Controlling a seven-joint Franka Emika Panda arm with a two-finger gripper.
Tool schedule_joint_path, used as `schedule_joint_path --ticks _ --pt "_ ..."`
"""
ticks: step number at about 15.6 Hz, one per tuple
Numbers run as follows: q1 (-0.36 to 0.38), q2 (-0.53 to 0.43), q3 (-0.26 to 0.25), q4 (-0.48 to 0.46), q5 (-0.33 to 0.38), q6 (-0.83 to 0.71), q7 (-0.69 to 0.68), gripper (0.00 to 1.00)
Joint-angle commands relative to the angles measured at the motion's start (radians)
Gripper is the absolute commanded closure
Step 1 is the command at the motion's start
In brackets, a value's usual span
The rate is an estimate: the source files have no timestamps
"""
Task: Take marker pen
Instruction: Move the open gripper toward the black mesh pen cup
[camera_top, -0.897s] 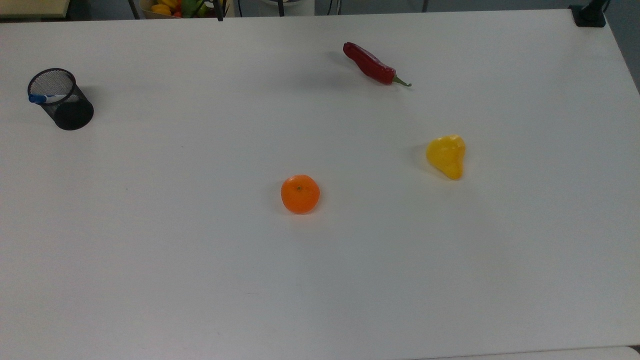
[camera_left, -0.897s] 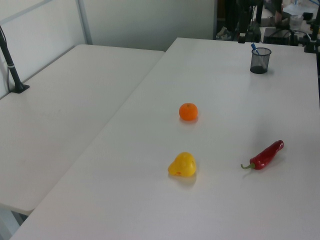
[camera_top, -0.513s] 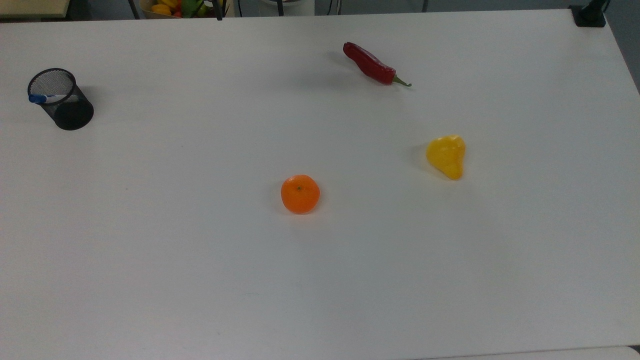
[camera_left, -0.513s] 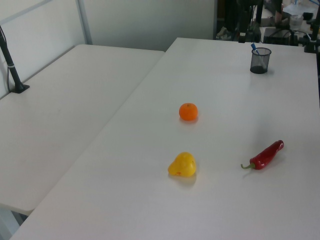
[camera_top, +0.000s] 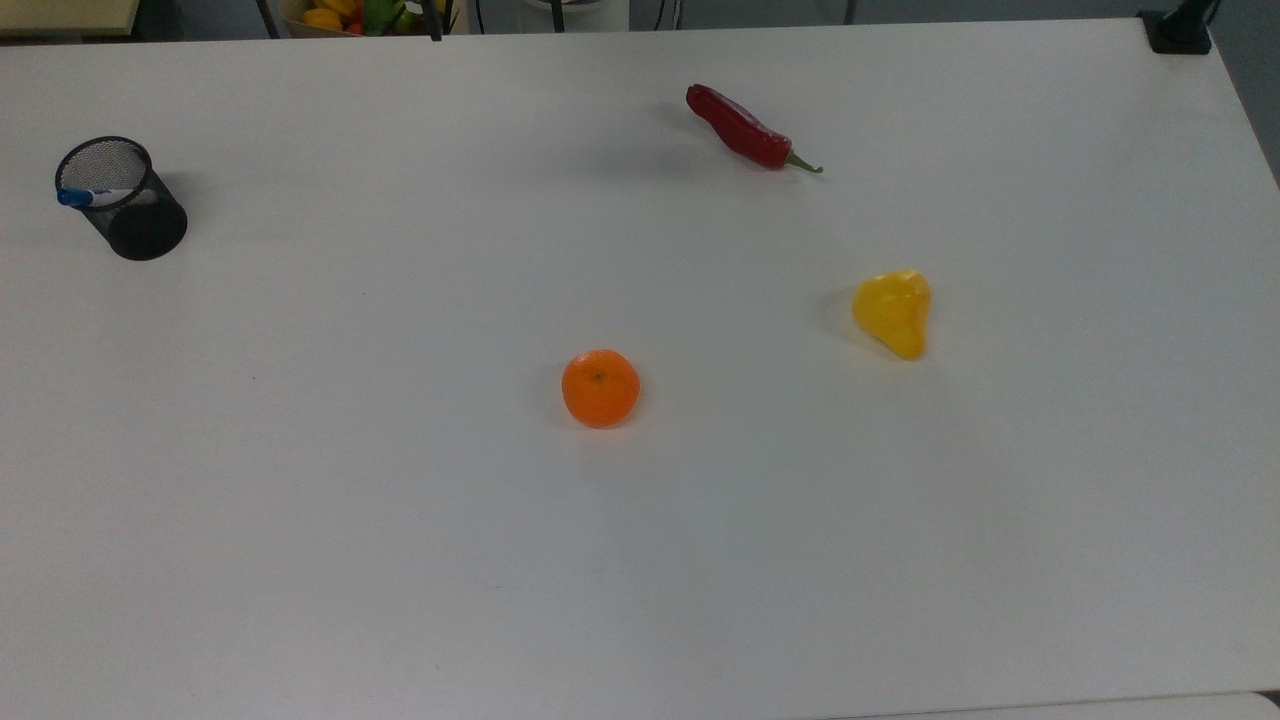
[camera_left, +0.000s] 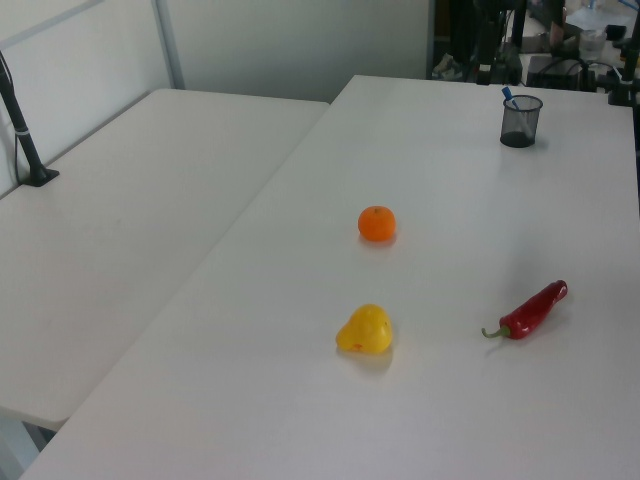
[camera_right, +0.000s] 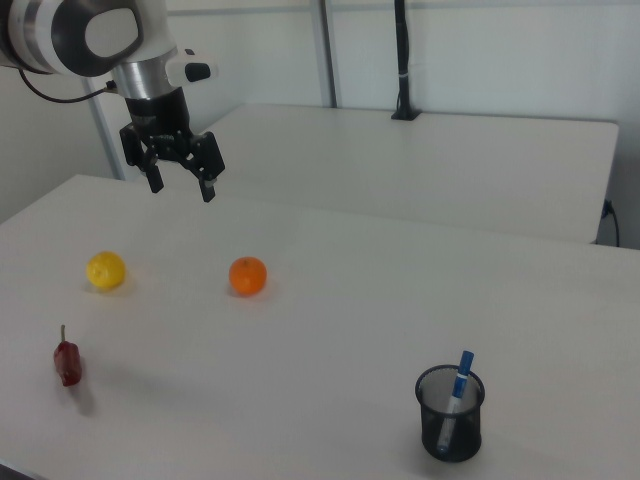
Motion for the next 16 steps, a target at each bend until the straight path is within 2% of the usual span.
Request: schedule_joint_path --ticks 1,8,16 --pt "0.01 -0.023 -0.04 -0.026 -0.009 0.036 -0.03 0.0" --pt "-0.021 -0.026 -0.052 -0.024 -0.038 0.054 -0.02 0.0" --pt "-0.03 -0.006 -0.179 -0.027 -0.058 0.241 -0.02 0.0"
